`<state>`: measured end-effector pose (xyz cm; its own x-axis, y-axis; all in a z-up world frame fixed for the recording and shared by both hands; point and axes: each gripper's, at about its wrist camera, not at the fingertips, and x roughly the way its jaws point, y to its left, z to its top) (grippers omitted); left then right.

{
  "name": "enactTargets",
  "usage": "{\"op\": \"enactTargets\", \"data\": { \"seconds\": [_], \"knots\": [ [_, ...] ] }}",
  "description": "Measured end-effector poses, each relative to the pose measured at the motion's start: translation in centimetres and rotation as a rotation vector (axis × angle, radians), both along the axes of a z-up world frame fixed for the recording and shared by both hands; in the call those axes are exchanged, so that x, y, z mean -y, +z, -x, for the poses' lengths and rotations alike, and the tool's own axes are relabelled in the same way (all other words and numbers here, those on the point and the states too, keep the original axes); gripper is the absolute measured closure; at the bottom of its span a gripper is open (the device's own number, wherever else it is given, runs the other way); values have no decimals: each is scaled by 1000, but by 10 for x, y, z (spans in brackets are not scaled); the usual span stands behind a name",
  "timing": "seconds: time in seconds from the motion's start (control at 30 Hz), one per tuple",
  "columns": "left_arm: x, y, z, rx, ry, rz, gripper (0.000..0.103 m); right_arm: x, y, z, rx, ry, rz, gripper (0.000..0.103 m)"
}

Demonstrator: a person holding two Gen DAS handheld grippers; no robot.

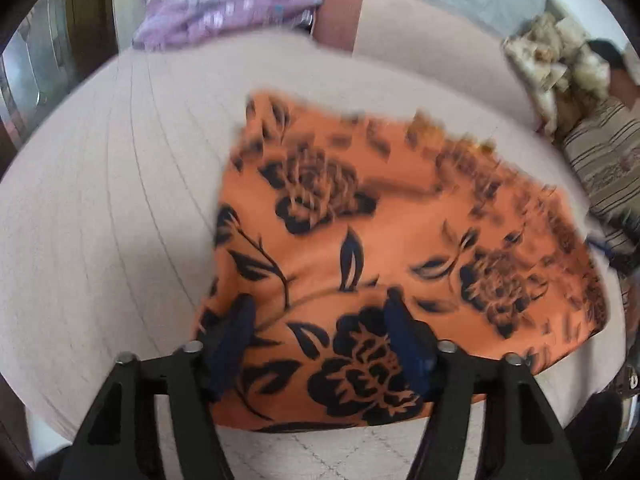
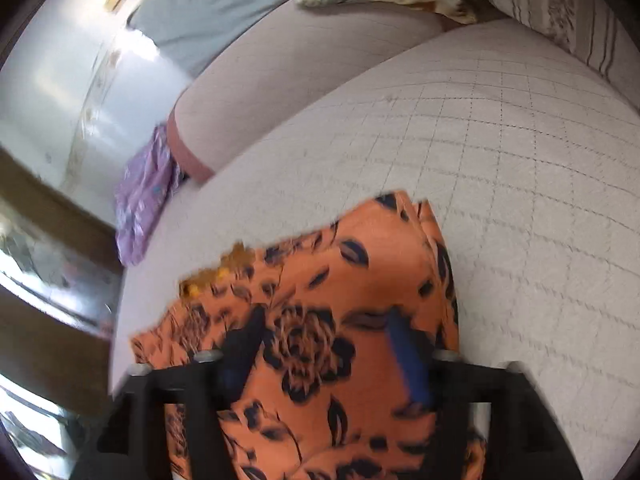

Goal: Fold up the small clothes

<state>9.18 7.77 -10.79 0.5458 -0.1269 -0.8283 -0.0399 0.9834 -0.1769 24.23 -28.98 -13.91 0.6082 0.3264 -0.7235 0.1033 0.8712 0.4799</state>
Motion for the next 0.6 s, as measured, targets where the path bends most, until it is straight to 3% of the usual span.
{"op": "enactTargets", "data": {
  "seconds": [0.07,0.13,0.27,0.33,0.4,0.47,0.6],
  "knots": [
    [-10,30,0,83,-40,60,38,-15,6,15,18,34,58,34],
    [-22,47,-11,135,-38,28,36,-35,17,40,72,96,80,34],
    [-63,31,-75,30,15,106,39,-69,13,68,91,221,105,34],
    [-71,16,-107,-27,1,138,54,-79,2,74,74,251,116,34],
    [-69,-4,-138,-124,-15,129,91,-83,-17,74,25,269,105,34],
    [-62,-16,-161,-157,-35,32,98,-84,-34,67,0,255,108,35],
    [-59,-11,-181,-108,-13,-60,98,-77,-40,70,20,238,61,35]
  ]
}}
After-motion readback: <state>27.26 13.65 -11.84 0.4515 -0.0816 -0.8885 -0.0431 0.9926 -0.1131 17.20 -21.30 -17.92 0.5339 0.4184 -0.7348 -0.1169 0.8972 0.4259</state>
